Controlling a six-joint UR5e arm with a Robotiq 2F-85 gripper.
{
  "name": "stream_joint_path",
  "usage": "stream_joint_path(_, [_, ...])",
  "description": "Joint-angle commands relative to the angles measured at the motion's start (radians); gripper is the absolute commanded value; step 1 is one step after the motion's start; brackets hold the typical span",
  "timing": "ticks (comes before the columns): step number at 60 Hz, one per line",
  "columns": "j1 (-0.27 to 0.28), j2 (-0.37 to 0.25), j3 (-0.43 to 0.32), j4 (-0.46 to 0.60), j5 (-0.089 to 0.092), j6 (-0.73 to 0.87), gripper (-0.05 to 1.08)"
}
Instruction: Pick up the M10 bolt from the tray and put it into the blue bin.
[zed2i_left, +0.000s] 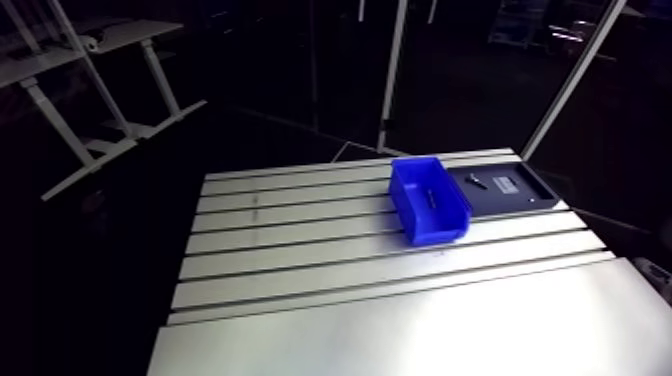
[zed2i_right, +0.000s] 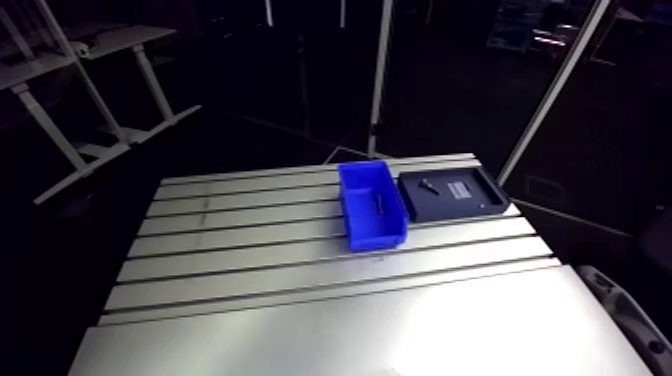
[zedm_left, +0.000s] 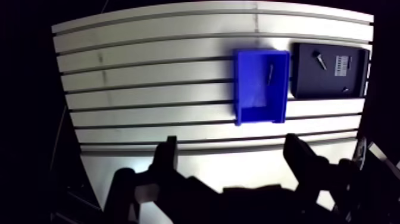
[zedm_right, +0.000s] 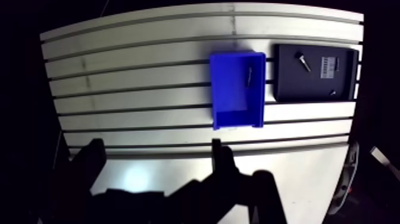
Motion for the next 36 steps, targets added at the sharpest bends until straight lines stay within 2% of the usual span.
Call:
stream_joint_path(1, [0.001,0.0,0.002,-0.001,0.0,0.0,0.04])
stream_joint_path(36, [0.002,-0.004,-0.001,0.001,0.0,0.0,0.03])
